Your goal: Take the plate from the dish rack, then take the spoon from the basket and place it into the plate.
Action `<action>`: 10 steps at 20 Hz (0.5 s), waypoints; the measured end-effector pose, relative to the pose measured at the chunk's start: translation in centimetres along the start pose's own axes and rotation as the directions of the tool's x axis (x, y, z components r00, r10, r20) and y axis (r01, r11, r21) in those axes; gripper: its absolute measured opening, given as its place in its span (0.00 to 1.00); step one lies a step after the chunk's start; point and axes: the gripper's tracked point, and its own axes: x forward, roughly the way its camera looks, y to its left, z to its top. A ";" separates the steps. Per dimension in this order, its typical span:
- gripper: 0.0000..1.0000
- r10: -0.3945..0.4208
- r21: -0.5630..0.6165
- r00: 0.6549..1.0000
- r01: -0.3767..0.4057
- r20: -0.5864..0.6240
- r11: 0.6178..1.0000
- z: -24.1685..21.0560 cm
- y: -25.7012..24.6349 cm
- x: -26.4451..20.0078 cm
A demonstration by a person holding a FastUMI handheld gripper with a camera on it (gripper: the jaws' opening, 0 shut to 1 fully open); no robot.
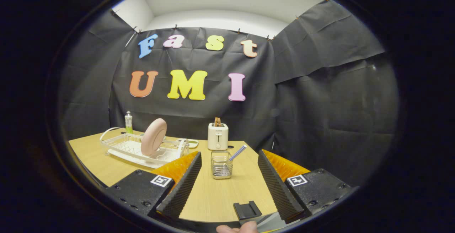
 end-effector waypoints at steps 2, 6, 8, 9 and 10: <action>1.00 0.003 0.000 1.000 -0.003 0.000 1.000 0.0 0.2 0.0; 1.00 0.014 0.009 1.000 -0.014 -0.003 1.000 0.3 0.6 0.3; 1.00 0.024 0.012 1.000 -0.024 -0.003 1.000 0.7 1.1 0.4; 1.00 0.029 0.013 1.000 -0.029 0.000 0.999 1.1 1.2 0.6; 1.00 0.037 0.016 0.999 -0.037 0.002 0.999 1.7 1.5 0.8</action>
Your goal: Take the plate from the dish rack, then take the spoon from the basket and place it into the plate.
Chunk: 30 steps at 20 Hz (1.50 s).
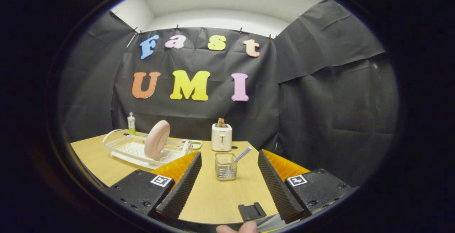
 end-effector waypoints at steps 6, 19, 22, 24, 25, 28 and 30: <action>1.00 0.061 0.005 0.998 -0.061 -0.029 0.998 3.8 2.4 2.0; 1.00 0.306 -0.027 0.908 -0.327 -0.287 0.945 13.2 15.1 11.6; 1.00 0.314 -0.040 0.863 -0.358 -0.396 0.933 13.0 18.4 14.3; 1.00 0.311 -0.037 0.830 -0.369 -0.462 0.929 12.3 20.3 16.0; 1.00 0.303 -0.042 0.816 -0.370 -0.493 0.928 11.9 21.1 16.8; 1.00 0.270 -0.024 0.768 -0.348 -0.581 0.937 10.1 22.9 19.8; 1.00 0.256 -0.003 0.721 -0.337 -0.644 0.941 8.4 23.9 21.1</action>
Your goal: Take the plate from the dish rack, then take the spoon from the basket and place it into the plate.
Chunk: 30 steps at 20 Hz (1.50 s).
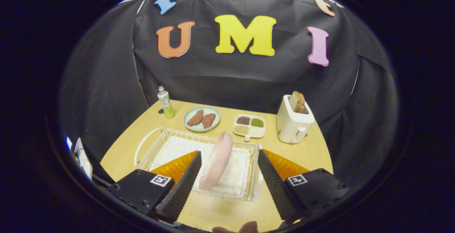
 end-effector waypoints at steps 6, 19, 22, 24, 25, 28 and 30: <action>1.00 0.011 0.085 0.989 0.001 -0.147 0.996 -1.2 0.8 5.6; 0.65 0.044 0.255 0.921 0.061 -0.386 0.965 -4.7 2.9 10.9; 0.43 0.032 0.282 0.910 0.095 -0.413 0.955 -4.7 3.3 10.2; 0.41 0.003 0.274 0.907 0.124 -0.421 0.954 -4.4 3.2 10.0; 0.40 -0.016 0.271 0.906 0.143 -0.424 0.952 -4.2 3.2 9.6; 0.40 -0.085 0.230 0.906 0.195 -0.415 0.953 -3.3 3.0 9.0; 0.39 -0.119 0.199 0.901 0.218 -0.417 0.955 -3.2 3.2 8.5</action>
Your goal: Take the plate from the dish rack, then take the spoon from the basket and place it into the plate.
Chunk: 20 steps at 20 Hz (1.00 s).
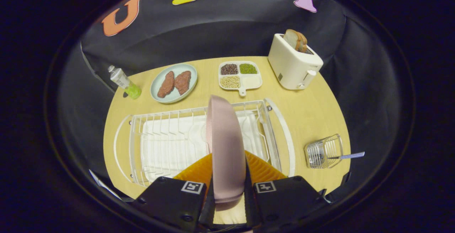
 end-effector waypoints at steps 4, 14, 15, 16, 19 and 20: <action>0.38 -0.082 -0.036 0.996 0.083 0.048 0.996 0.8 -1.3 -2.0; 0.32 0.212 0.013 0.975 -0.213 0.070 0.977 -6.4 -3.4 -6.4; 0.32 0.243 0.019 0.967 -0.245 0.073 0.969 -7.9 -4.0 -6.7; 0.32 0.271 0.037 0.959 -0.275 0.085 0.961 -9.5 -4.7 -6.9; 0.32 0.322 0.064 0.941 -0.329 0.109 0.942 -13.5 -7.4 -5.8; 0.32 0.326 0.073 0.938 -0.336 0.115 0.939 -14.7 -8.5 -4.9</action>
